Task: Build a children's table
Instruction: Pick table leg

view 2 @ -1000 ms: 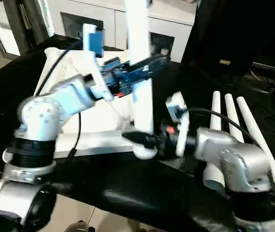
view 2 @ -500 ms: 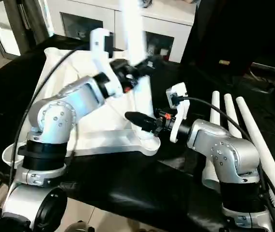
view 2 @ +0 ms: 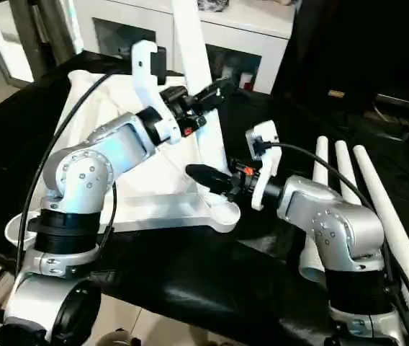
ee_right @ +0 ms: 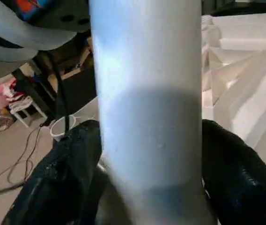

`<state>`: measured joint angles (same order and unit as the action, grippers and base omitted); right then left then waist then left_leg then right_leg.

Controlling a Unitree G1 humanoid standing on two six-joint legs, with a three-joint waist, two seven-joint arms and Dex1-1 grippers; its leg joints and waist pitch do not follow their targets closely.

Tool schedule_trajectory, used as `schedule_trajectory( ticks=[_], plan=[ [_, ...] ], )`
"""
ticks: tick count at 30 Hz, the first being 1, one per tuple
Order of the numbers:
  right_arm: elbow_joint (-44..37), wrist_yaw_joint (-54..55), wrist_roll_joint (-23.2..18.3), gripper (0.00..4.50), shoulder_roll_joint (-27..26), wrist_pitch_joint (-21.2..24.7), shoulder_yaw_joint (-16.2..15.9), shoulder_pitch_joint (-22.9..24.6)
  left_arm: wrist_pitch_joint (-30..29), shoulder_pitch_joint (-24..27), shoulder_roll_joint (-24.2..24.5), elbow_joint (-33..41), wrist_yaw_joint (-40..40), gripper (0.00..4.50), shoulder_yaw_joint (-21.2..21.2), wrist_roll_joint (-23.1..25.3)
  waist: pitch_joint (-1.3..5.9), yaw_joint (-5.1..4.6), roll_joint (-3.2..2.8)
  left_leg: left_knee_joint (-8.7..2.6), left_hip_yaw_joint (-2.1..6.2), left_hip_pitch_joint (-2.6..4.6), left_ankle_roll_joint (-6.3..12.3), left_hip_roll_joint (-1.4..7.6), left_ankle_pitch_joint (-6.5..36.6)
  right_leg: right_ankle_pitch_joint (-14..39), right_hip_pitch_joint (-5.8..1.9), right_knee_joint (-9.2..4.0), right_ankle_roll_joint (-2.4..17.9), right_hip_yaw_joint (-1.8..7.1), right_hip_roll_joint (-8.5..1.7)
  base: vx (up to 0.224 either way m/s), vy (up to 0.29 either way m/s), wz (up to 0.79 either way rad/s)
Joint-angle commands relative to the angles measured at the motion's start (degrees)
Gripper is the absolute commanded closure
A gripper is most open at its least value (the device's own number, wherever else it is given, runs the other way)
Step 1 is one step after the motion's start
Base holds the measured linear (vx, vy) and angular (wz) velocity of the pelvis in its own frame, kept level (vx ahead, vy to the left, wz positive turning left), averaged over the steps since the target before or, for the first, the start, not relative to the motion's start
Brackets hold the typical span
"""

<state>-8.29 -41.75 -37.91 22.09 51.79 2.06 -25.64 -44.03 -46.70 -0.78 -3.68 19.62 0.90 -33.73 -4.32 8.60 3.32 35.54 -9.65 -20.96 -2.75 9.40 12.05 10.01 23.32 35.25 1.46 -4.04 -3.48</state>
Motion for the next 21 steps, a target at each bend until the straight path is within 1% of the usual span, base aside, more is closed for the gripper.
schedule_trajectory(
  ticks=[1, 2, 3, 5, 6, 7, 9, 11, 12, 13, 16, 18, 21],
  plan=[
    [-1.20, -2.29, -1.10, 0.82, 1.80, 0.67, -0.05, -1.30, 0.40, -1.00, 0.95, -0.32, 3.15, 2.60, -2.21, 1.11, 4.75, 0.21, 0.56, -3.81, 1.18, 0.17, 2.23, 3.28, -0.88, 10.15, -3.72, -3.62, 7.41, 3.13, -5.21, 0.000, 0.000, 0.00],
    [-1.29, -3.12, -1.45, 0.82, 2.51, 0.84, 0.13, -1.42, 0.22, -1.11, 1.49, -0.29, 4.36, 2.61, -2.81, 1.05, 4.81, 0.23, 0.63, -3.81, 1.20, 0.19, 2.13, 3.31, -0.88, 10.07, -3.81, -3.54, 7.46, 3.14, -5.30, 0.000, 0.000, 0.00],
    [-1.32, -4.76, -2.29, 0.82, 3.86, 1.20, 0.64, -1.71, -0.55, -1.32, 2.61, -0.17, 6.74, 2.62, -3.94, 0.77, 4.81, 0.27, 0.60, -3.78, 1.18, 0.27, 2.06, 3.36, -1.05, 9.74, -3.71, -3.47, 7.81, 3.14, -5.28, 0.000, 0.000, 0.00],
    [-1.29, -5.96, -2.86, 0.82, 4.95, 1.52, 0.95, -1.98, -1.04, -1.46, 3.79, 0.09, 9.41, 2.62, -5.13, 0.46, 4.85, 0.36, 0.61, -3.73, 1.16, 0.25, 2.33, 3.37, -1.76, 8.33, -3.73, -3.24, 8.40, 3.17, -5.25, 0.000, 0.000, 0.00],
    [-1.34, -6.41, -2.88, 0.82, 5.37, 1.64, 0.78, -2.02, -1.34, -1.51, 4.00, 0.22, 10.18, 2.62, -5.23, 0.05, 4.85, 0.34, 0.57, -3.70, 1.15, 0.20, 2.55, 3.38, -1.95, 7.69, -3.72, -3.15, 8.94, 3.15, -5.29, 0.000, 0.000, 0.00],
    [-1.38, -6.66, -2.90, 0.82, 5.61, 1.71, 0.68, -2.04, -1.51, -1.54, 4.12, 0.29, 10.61, 2.62, -5.28, -0.19, 4.83, 0.33, 0.36, -3.68, 1.13, 0.27, 2.50, 3.41, -1.75, 7.76, -3.64, -3.15, 9.25, 3.14, -5.28, 0.000, 0.000, 0.00],
    [-1.50, -7.70, -2.72, 0.82, 6.65, 1.91, -0.13, -1.91, -2.00, -1.80, 4.67, 0.53, 13.18, 2.62, -5.54, -1.47, 4.83, 0.38, 0.56, -3.69, 1.10, 0.13, 2.28, 3.35, -1.33, 8.19, -3.91, -3.21, 10.04, 3.11, -5.38, 0.000, 0.000, 0.00],
    [-1.80, -8.03, -2.71, 0.82, 7.08, 2.20, -0.82, -1.45, -2.20, -1.89, 5.04, 0.99, 15.04, 2.62, -6.02, -2.20, 4.78, 0.40, 0.55, -3.70, 1.08, 0.17, 2.12, 3.39, -0.99, 8.83, -3.79, -3.29, 10.08, 3.12, -5.36, 0.000, 0.000, 0.00],
    [-1.82, -8.11, -2.68, 0.82, 7.14, 2.25, -1.02, -1.36, -2.27, -1.91, 4.95, 1.04, 15.31, 2.62, -5.97, -2.45, 4.81, 0.45, 0.58, -3.69, 1.07, 0.18, 1.92, 3.38, -0.74, 9.28, -3.85, -3.31, 10.04, 3.13, -5.41, 0.000, 0.000, 0.00],
    [-1.82, -8.16, -2.63, 0.82, 7.18, 2.28, -1.22, -1.27, -2.35, -1.92, 4.82, 1.09, 15.53, 2.62, -5.88, -2.72, 4.78, 0.41, 0.49, -3.71, 1.04, 0.19, 1.82, 3.39, -0.52, 9.58, -3.80, -3.38, 10.04, 3.14, -5.39, 0.000, 0.000, 0.00],
    [-1.21, -8.28, -2.03, 0.82, 7.58, 1.88, -2.06, -1.10, -3.13, -1.78, 4.30, 1.65, 16.35, 2.62, -5.46, -4.21, 4.83, 0.44, 0.48, -3.68, 1.09, 0.17, 1.63, 3.46, -0.58, 9.08, -3.85, -3.30, 10.38, 3.12, -5.43, 0.000, 0.000, 0.00],
    [-0.54, -8.05, -1.61, 0.82, 7.58, 1.55, -2.40, -1.22, -3.69, -1.66, 4.21, 2.11, 16.99, 2.62, -5.43, -4.75, 4.83, 0.43, 0.65, -3.67, 1.02, 0.13, 1.59, 3.36, -0.54, 9.25, -3.92, -3.28, 10.28, 3.15, -5.37, 0.000, 0.000, 0.00],
    [-0.21, -7.90, -1.47, 0.82, 7.43, 1.76, -2.52, -1.39, -3.72, -1.59, 4.32, 2.15, 17.42, 2.62, -5.53, -4.66, 4.79, 0.41, 0.65, -3.68, 1.04, 0.12, 1.65, 3.39, -0.36, 9.96, -3.88, -3.41, 9.96, 3.15, -5.38, 0.000, 0.000, 0.00]
  ],
)
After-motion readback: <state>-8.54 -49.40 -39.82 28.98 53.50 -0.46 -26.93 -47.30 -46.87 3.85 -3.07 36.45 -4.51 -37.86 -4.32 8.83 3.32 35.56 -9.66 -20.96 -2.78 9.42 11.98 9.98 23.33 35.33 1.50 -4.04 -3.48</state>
